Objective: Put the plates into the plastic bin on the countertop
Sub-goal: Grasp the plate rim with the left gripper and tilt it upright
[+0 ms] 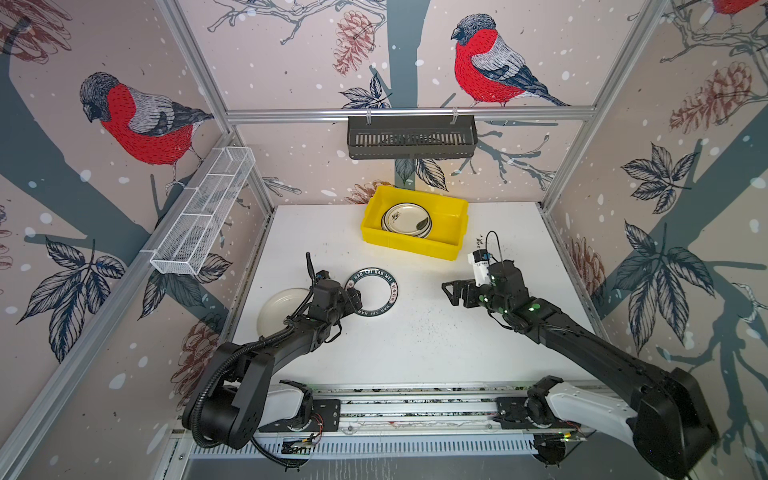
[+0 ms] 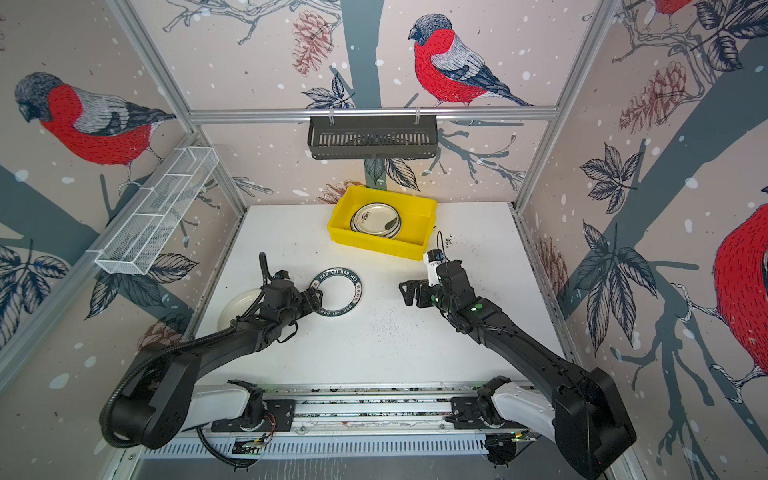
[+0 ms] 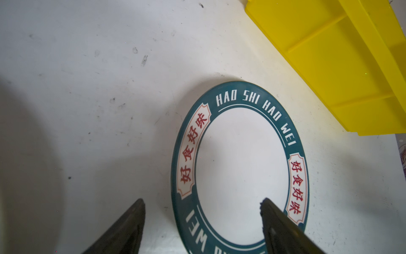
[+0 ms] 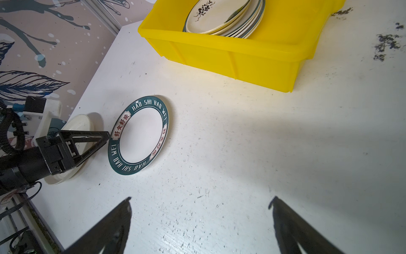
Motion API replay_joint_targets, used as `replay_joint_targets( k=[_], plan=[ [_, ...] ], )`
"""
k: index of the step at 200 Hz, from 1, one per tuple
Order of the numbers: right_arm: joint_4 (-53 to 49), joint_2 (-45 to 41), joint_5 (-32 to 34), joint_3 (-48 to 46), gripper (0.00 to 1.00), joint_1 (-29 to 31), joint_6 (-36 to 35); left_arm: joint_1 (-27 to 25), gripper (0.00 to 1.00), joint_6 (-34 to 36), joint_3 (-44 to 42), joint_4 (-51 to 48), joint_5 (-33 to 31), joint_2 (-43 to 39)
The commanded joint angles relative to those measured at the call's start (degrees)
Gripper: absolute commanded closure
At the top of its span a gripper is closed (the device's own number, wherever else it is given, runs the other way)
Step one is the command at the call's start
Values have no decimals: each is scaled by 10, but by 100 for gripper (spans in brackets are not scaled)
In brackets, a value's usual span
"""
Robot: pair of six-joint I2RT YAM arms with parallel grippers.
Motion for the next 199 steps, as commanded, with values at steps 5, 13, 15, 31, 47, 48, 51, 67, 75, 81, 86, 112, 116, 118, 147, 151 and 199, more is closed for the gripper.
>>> replay_joint_targets(
  k=[5, 13, 15, 31, 47, 48, 51, 67, 75, 81, 86, 112, 116, 118, 147, 151, 199],
  plan=[
    [6, 2, 1, 5, 1, 0, 2, 6, 22, -14, -4, 48, 19, 15],
    [6, 1, 2, 5, 1, 0, 2, 7, 24, -14, -3, 53, 23, 20],
    [6, 1, 2, 4, 1, 0, 2, 7, 24, -14, -4, 55, 24, 22],
    [6, 2, 2, 6, 1, -1, 2, 7, 26, -13, -3, 60, 29, 34],
    [5, 4, 3, 5, 1, -1, 4, 10, 31, -13, -3, 66, 39, 45],
    [5, 4, 3, 5, 1, -1, 4, 10, 32, -13, -3, 66, 40, 46],
    [4, 4, 3, 5, 1, -1, 5, 11, 33, -14, -2, 66, 43, 48],
    [4, 4, 3, 3, 1, -1, 7, 14, 38, -14, 2, 64, 51, 58],
    [4, 4, 3, 2, 1, -1, 7, 14, 38, -12, 3, 66, 52, 62],
    [4, 4, 3, 2, 1, -2, 8, 14, 39, -11, 2, 70, 54, 64],
    [3, 4, 4, 1, 1, -1, 9, 14, 40, -10, 1, 73, 55, 64],
    [3, 4, 6, -1, 1, -2, 11, 14, 43, -6, 3, 75, 53, 69],
    [4, 4, 6, -1, 1, -2, 11, 14, 43, -6, 4, 75, 53, 71],
    [4, 4, 6, -2, 1, -2, 12, 14, 44, -5, 4, 75, 53, 71],
    [7, 6, 5, -3, 1, -2, 16, 14, 48, -1, 10, 74, 59, 83],
    [7, 6, 4, -3, 1, -2, 17, 14, 50, -1, 10, 75, 61, 84],
    [11, 10, 4, -6, 1, -2, 20, 14, 65, 10, 11, 91, 85, 91]
  ],
)
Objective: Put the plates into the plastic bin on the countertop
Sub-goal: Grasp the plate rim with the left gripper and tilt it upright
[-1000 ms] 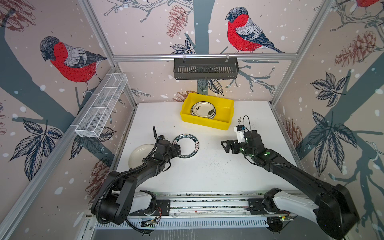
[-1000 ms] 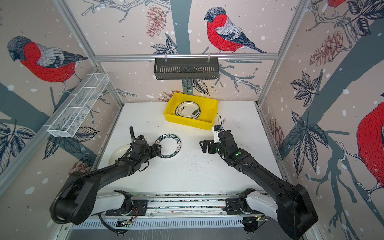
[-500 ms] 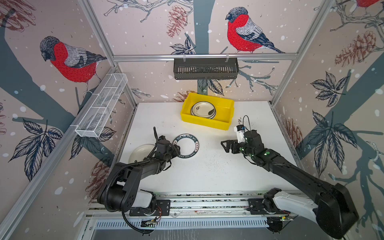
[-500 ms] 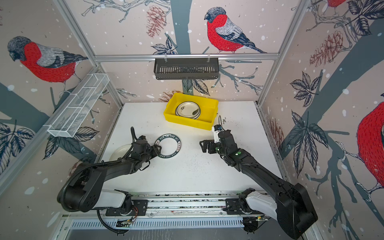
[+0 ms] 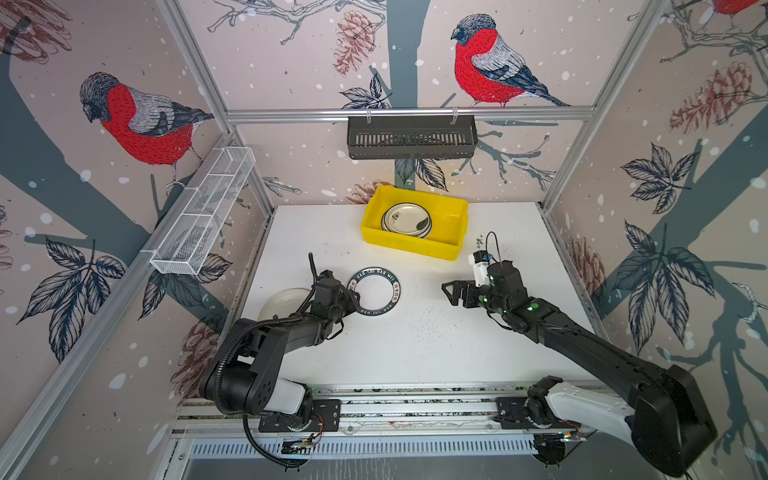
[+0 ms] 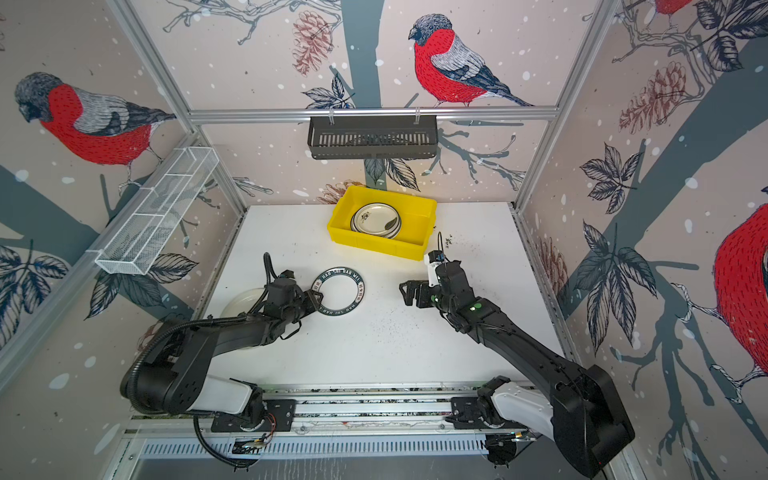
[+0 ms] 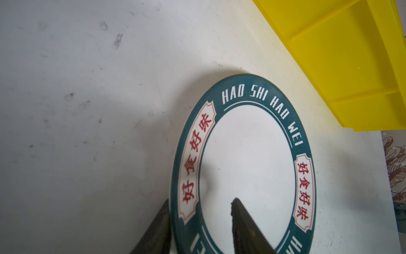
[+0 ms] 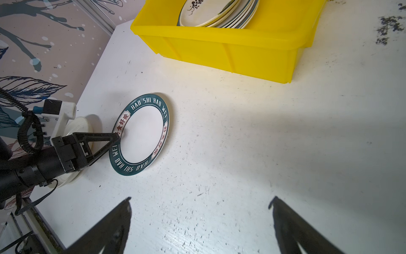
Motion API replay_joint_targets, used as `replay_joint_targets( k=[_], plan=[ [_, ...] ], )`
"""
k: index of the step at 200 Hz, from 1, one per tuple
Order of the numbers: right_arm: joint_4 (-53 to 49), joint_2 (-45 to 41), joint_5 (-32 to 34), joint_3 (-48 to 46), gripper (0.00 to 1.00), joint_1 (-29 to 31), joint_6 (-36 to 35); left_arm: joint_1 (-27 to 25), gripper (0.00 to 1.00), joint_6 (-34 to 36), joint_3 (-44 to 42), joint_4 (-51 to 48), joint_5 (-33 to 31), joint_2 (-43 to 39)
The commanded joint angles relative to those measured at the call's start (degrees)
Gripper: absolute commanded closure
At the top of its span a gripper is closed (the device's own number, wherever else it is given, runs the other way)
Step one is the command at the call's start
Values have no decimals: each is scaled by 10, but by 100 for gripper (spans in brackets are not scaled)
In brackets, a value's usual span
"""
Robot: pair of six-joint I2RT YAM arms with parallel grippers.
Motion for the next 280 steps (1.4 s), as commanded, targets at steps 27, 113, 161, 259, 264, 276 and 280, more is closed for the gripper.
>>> replay_joint_targets(
  k=[27, 113, 161, 259, 264, 276, 280],
  plan=[
    [14, 6, 1, -3, 1, 0, 7, 1, 66, 9, 6, 25, 31, 9],
    [23, 17, -11, -2, 1, 0, 16, 1, 79, 0, 8, 47, 76, 1],
    [51, 23, -51, -4, 1, -2, 35, 1, 87, -14, 11, 59, 100, -17],
    [81, 43, -74, -10, 1, -2, 58, 1, 100, -33, 16, 78, 124, -26],
    [81, 45, -74, -9, 1, -2, 58, 1, 100, -33, 17, 78, 124, -26],
    [82, 48, -75, -8, 1, -2, 58, 1, 100, -34, 20, 79, 128, -26],
    [83, 50, -75, -8, 1, -2, 58, 1, 100, -36, 20, 81, 130, -26]
  ],
)
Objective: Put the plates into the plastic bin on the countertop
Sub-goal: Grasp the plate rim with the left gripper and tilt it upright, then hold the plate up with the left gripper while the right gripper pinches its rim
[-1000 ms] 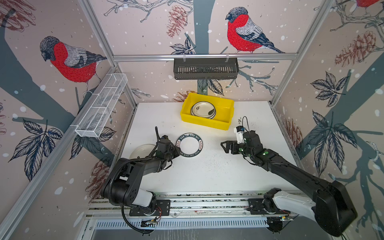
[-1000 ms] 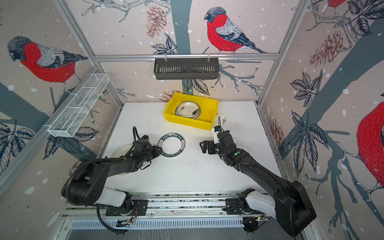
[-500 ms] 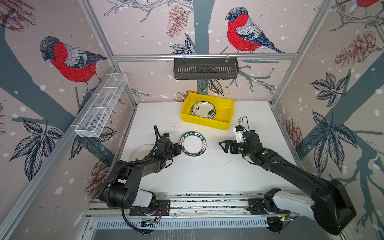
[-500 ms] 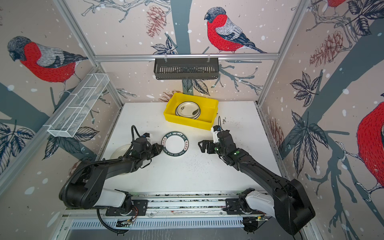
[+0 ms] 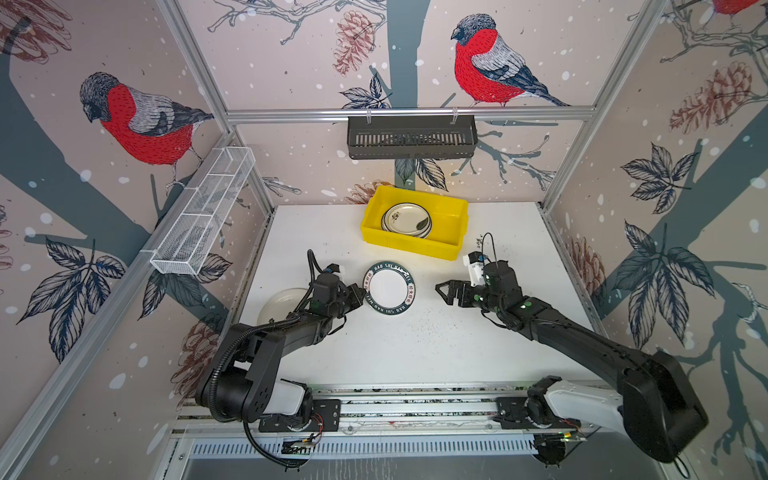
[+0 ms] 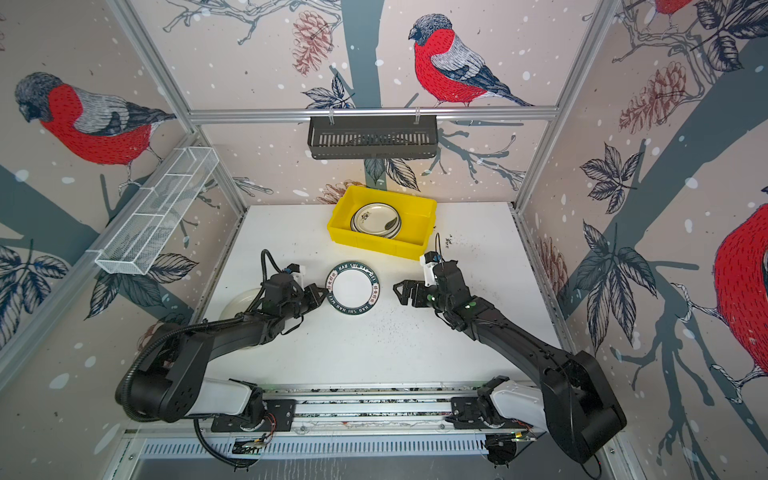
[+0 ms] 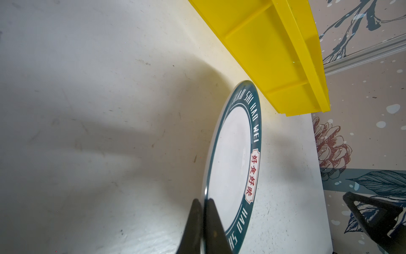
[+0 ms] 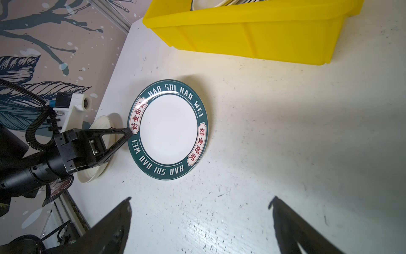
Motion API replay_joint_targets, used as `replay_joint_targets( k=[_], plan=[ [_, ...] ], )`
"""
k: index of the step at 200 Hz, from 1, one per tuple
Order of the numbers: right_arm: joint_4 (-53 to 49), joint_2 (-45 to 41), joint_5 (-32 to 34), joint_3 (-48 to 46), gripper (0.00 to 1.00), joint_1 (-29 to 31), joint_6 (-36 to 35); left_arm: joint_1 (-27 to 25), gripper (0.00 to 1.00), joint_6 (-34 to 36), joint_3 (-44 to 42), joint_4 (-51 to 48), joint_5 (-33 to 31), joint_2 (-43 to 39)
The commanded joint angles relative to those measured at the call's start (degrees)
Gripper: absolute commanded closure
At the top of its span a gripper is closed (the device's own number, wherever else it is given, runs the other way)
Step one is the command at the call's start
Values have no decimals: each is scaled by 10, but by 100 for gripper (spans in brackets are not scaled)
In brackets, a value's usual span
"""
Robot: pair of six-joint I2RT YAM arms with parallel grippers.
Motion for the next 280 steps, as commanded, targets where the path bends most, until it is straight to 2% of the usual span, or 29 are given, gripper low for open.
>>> replay_joint_targets(
  k=[1, 112, 123, 137, 155, 167, 188, 220, 257, 280],
  plan=[
    [21, 6, -10, 1, 1, 0, 8, 1, 100, -10, 6, 46, 20, -3],
    [58, 45, -29, 3, 0, 1, 19, 1, 100, -74, -9, 124, 82, -17],
    [68, 51, -38, 5, 5, 1, 18, 0, 100, -93, -16, 154, 97, -13],
    [84, 59, -57, 10, 18, 1, 14, -1, 100, -117, -24, 196, 116, -5],
    [106, 68, -58, 14, 19, 2, 19, -12, 100, -144, -39, 250, 124, -3],
    [116, 77, -60, 20, 25, 2, 22, -27, 100, -149, -41, 271, 121, -6],
    [120, 95, -66, 36, 41, 3, 23, -49, 100, -152, -24, 270, 128, -9],
    [100, 108, -41, 54, 52, 10, 16, -67, 100, -151, -9, 261, 125, -23],
    [106, 103, -44, 54, 54, 14, 20, -72, 100, -149, -3, 258, 130, -33],
    [115, 96, -45, 50, 70, 14, 25, -72, 100, -148, -3, 256, 130, -35]
  ],
)
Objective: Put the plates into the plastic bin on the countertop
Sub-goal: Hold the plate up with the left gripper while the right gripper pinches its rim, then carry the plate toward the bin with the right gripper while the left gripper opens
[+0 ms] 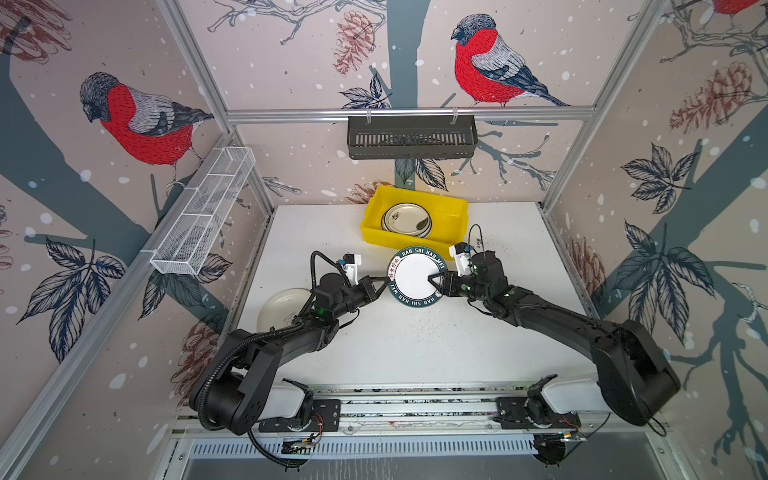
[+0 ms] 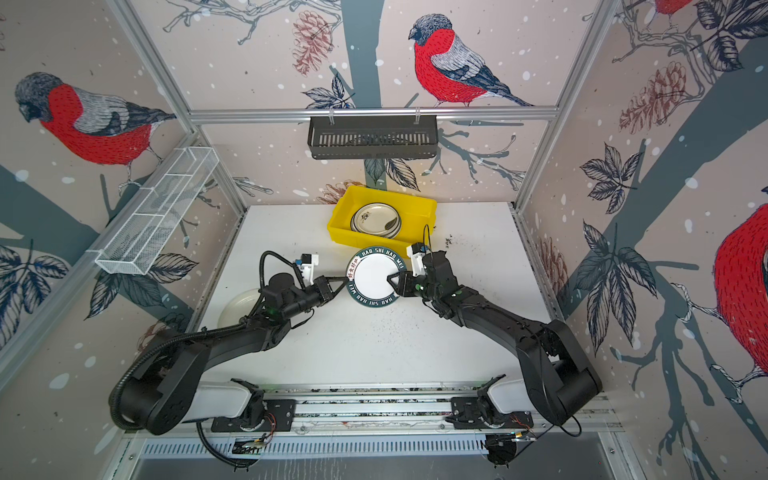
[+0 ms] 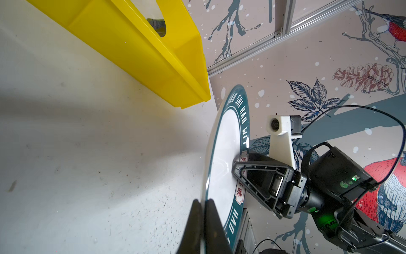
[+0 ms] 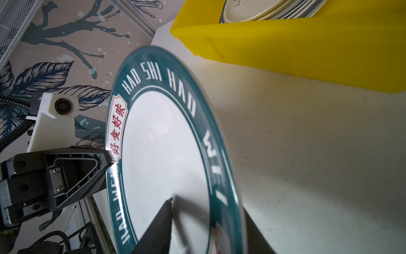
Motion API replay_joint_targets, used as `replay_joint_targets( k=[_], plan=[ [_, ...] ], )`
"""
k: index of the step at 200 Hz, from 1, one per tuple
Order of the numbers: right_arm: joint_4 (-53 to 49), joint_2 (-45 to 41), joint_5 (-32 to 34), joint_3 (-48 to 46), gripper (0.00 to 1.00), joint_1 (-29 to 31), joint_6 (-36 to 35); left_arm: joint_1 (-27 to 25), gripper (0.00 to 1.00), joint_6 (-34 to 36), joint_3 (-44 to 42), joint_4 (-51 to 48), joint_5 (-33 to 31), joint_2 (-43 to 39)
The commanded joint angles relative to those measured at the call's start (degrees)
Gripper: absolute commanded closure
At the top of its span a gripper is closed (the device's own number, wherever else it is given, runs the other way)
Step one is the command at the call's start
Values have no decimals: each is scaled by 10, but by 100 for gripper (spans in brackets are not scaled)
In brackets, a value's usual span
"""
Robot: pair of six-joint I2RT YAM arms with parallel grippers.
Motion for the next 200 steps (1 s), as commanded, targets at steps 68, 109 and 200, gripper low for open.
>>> replay_joint_targets(
  k=[68, 109, 200],
  plan=[
    [8, -16, 22, 4, 98, 0, 14, 0, 86, 1, 5, 43, 9, 13],
    [-7, -14, 31, 19, 100, 0, 16, -1, 3, 31, 12, -10, -11, 6],
    [-42, -15, 132, 87, 100, 2, 3, 33, 3, 89, 27, -140, -36, -57]
  ],
)
